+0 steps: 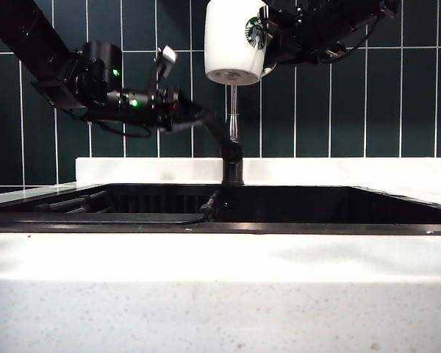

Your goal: Pick up the mug next to the sink, go to the faucet to get some water, pour the water into the sink, and finally put the mug back to its place.

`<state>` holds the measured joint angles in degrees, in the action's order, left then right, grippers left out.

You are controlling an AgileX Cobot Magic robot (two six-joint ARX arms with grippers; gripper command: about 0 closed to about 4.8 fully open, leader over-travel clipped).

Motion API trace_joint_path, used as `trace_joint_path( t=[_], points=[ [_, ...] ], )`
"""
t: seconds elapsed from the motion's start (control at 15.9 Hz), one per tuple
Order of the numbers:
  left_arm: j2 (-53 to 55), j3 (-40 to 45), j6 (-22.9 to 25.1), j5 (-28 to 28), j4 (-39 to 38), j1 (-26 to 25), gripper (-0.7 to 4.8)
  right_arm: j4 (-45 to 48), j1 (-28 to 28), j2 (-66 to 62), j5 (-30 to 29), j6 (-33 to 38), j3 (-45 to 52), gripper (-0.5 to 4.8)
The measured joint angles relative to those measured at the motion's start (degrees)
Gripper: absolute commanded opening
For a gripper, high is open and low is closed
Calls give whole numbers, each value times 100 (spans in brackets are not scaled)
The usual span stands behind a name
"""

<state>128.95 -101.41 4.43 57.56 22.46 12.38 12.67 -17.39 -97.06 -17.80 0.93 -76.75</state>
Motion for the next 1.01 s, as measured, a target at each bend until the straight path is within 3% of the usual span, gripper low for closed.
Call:
trace_joint_path(
  t=[0.19,1.01],
  points=[
    [0,0,378,-44,-474,2,183,-17,-4,-2,20,-188,0,-1],
    [0,0,439,-376,-15,4,183,-57,-28,-120,39,-553,15,-1]
  ],
)
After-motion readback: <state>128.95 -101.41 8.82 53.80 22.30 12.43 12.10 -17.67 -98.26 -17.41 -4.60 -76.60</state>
